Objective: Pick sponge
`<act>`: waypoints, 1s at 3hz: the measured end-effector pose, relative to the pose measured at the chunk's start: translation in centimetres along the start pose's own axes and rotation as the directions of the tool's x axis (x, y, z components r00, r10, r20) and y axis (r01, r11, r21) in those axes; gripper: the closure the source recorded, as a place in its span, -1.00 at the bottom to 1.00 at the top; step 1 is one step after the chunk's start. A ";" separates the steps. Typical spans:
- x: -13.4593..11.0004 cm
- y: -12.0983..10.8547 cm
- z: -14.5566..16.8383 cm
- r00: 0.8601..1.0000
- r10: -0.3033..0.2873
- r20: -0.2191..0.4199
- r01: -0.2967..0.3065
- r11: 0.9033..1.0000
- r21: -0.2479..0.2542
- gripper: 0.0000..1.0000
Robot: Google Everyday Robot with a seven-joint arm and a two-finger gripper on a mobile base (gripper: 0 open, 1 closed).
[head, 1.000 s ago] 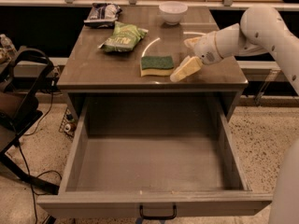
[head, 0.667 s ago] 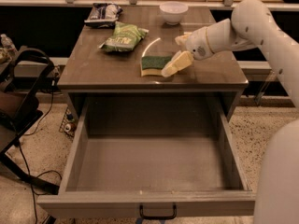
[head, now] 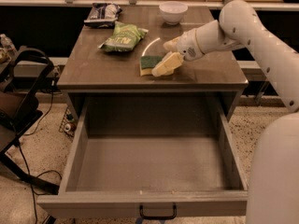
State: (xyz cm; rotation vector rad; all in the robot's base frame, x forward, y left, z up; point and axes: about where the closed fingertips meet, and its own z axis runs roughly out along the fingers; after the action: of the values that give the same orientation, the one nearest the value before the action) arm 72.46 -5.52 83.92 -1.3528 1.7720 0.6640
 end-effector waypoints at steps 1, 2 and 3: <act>0.1 0.1 0.4 1.000 0.001 0.000 -0.001 1.000 -0.007 -0.20; 0.0 0.3 0.9 1.000 0.001 -0.001 -0.001 1.000 -0.015 0.42; 0.0 0.4 1.2 1.000 0.001 0.000 -0.001 1.000 -0.020 0.89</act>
Offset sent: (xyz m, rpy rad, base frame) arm -0.0004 0.0025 -0.0027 0.0000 0.0046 0.0045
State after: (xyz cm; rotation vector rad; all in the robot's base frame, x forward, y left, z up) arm 72.43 -4.50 83.25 -1.3658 1.7707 0.6835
